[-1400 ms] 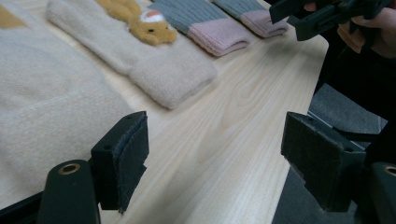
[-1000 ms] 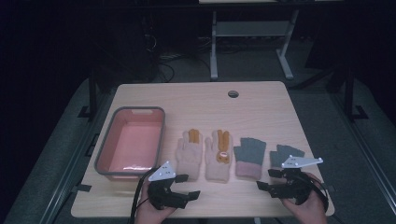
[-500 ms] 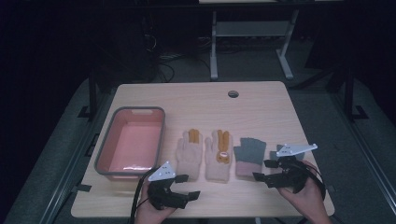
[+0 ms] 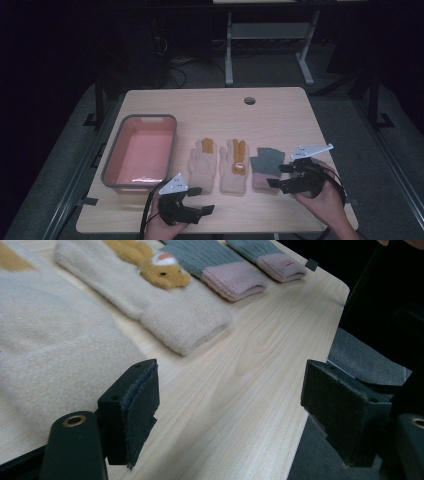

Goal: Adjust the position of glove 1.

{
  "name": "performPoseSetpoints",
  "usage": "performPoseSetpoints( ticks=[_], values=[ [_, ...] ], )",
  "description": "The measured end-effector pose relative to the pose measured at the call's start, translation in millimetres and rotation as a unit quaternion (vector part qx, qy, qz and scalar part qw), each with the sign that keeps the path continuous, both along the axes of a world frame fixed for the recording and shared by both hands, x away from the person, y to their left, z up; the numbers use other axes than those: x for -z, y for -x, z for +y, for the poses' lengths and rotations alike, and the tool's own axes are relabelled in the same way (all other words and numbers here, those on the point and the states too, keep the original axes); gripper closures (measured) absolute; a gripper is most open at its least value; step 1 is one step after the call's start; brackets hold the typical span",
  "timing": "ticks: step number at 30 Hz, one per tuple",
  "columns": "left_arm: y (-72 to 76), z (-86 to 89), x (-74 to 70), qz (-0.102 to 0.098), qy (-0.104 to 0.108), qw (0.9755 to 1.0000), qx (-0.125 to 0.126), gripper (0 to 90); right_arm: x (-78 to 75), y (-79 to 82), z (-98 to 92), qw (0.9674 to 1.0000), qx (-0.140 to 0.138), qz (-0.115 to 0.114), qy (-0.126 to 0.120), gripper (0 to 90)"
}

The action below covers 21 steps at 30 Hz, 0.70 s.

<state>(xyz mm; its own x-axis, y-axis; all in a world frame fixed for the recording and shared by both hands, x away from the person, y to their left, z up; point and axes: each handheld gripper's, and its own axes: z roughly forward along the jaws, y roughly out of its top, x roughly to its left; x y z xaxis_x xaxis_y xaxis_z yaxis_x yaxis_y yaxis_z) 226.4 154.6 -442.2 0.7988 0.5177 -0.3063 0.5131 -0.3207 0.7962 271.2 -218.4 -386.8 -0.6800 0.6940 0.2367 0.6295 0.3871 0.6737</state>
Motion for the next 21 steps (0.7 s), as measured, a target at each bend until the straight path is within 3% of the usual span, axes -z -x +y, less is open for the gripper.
performPoseSetpoints(
  ticks=[21],
  values=[
    [1.1, -0.9, -0.1, 0.0, 0.002, 1.0, 0.0, 23.5, -14.0, -18.3, 21.4, 0.9995, -0.025, 0.003, 0.019, 28.6]
  ],
)
